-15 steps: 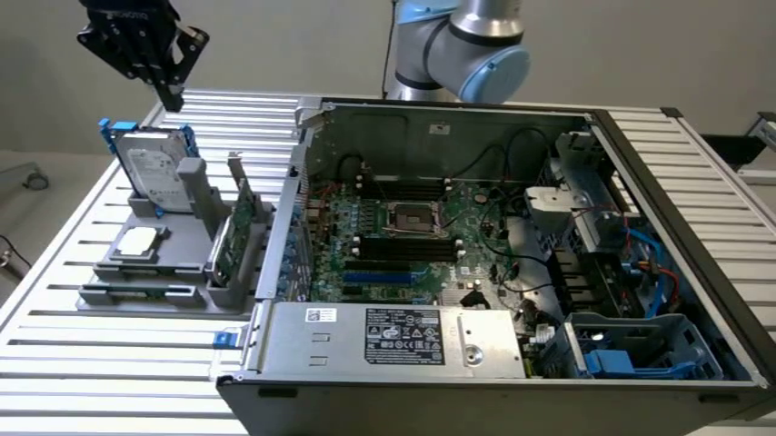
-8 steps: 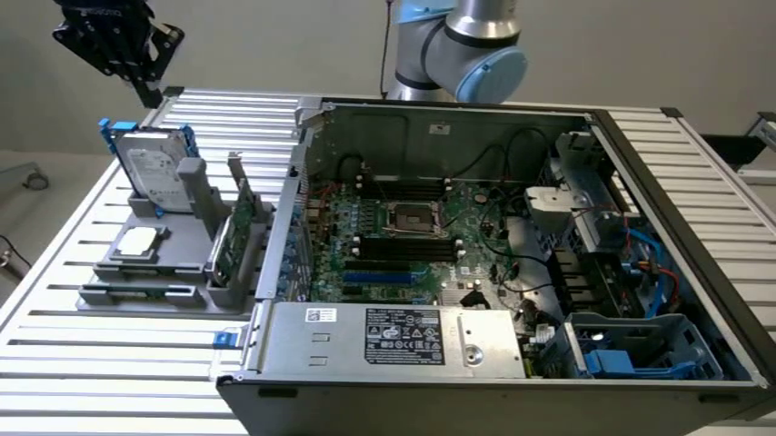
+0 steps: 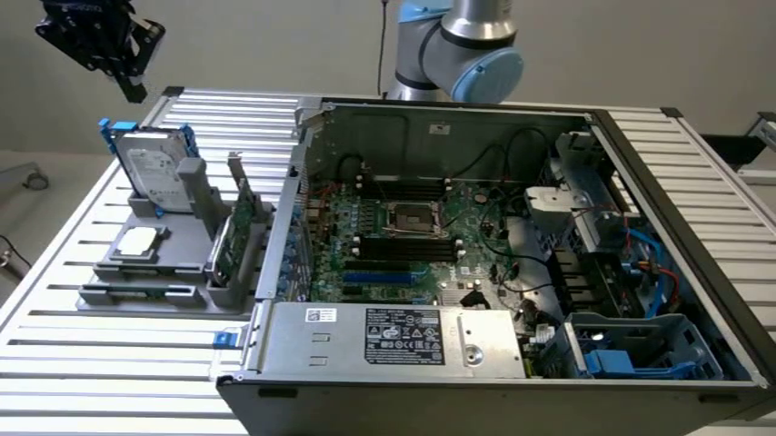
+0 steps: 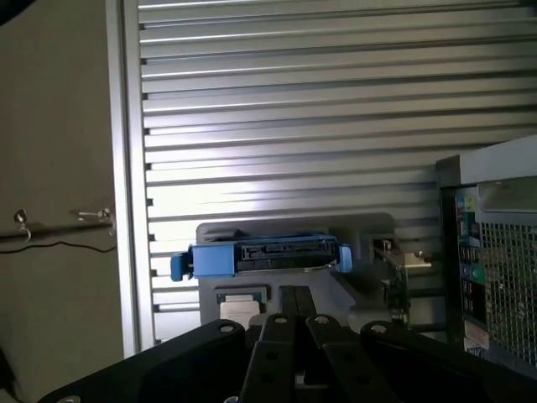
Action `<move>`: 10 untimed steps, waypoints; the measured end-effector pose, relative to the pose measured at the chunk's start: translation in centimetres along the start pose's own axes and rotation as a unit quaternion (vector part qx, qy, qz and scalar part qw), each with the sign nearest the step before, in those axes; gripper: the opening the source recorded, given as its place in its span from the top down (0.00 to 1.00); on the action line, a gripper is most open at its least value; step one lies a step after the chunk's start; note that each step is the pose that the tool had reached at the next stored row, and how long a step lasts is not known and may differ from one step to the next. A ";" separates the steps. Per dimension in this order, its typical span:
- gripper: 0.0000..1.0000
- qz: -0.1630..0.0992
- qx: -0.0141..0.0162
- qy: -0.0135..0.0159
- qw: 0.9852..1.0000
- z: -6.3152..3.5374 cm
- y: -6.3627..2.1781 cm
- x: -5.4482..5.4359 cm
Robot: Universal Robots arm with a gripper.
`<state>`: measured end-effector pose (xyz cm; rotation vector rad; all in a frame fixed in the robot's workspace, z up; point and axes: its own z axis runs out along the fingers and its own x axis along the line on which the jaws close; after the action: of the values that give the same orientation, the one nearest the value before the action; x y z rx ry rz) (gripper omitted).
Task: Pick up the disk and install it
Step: 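Reach for the disk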
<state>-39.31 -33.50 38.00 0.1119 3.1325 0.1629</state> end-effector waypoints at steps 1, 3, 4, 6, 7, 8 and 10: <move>0.89 0.000 0.000 0.000 1.000 0.04 0.23 0.2; 0.89 0.000 0.000 0.000 1.000 0.10 0.69 0.5; 0.89 0.000 0.000 0.000 1.000 0.14 0.89 0.6; 0.89 0.000 0.000 0.000 1.000 0.19 1.33 0.9; 0.89 0.000 0.000 0.000 1.000 0.22 1.57 1.1; 0.89 0.000 0.000 0.000 1.000 0.25 1.80 1.3; 0.89 0.000 0.000 0.000 1.000 0.30 2.26 1.7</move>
<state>-40.89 -31.10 37.94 0.1112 3.1327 0.1629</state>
